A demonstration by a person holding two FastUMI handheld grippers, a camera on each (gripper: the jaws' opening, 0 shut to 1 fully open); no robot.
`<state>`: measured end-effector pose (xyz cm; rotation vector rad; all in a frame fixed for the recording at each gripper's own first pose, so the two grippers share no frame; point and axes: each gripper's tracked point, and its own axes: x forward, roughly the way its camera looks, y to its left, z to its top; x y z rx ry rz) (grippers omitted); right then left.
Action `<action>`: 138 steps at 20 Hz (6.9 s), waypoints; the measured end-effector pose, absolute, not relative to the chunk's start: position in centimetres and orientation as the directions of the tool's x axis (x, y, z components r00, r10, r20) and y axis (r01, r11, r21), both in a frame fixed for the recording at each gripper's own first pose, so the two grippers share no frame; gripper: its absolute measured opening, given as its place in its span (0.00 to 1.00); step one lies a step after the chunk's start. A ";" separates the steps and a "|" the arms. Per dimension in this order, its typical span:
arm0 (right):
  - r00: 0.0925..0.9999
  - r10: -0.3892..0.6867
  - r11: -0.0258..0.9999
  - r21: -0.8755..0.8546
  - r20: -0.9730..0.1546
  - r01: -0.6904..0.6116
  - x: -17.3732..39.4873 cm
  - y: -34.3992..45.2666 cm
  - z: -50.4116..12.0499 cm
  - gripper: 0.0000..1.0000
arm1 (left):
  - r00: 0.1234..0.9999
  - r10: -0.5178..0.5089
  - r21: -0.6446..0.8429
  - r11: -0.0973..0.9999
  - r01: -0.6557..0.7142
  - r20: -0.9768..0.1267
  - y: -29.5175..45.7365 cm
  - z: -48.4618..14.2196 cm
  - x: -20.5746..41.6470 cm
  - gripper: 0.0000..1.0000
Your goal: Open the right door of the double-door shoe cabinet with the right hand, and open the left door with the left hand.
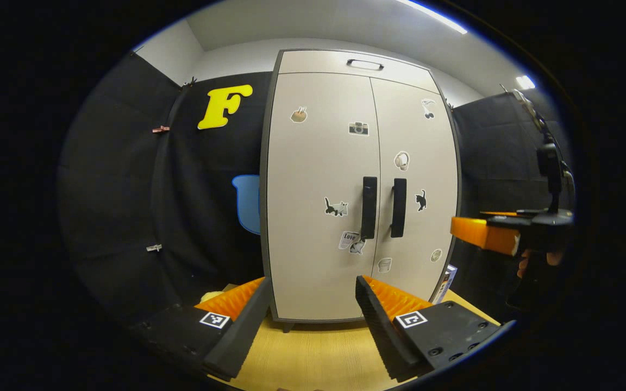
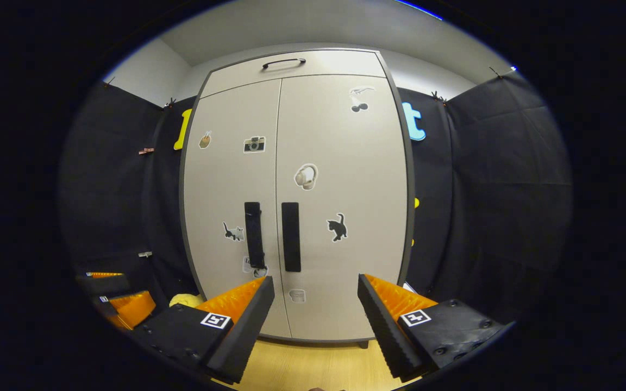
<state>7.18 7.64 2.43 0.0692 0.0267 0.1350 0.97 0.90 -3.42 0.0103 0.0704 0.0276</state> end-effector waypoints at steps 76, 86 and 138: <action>0.988 -0.115 0.993 -0.039 -0.099 0.111 9.3 -7.4 0.6 0.08 | 0.978 -0.191 -0.038 0.981 0.189 -0.080 -3.5 -3.9 -1.0 0.95; 0.996 -0.030 0.994 0.101 -0.086 0.039 7.7 -9.1 0.9 0.05 | 0.975 -0.203 -0.036 0.979 0.201 -0.088 -7.1 -4.0 1.3 0.95; 0.897 0.381 0.924 0.111 -0.225 -0.365 9.9 7.0 -14.0 0.99 | 0.997 -0.060 -0.047 0.997 0.057 -0.054 -9.6 1.7 25.4 0.31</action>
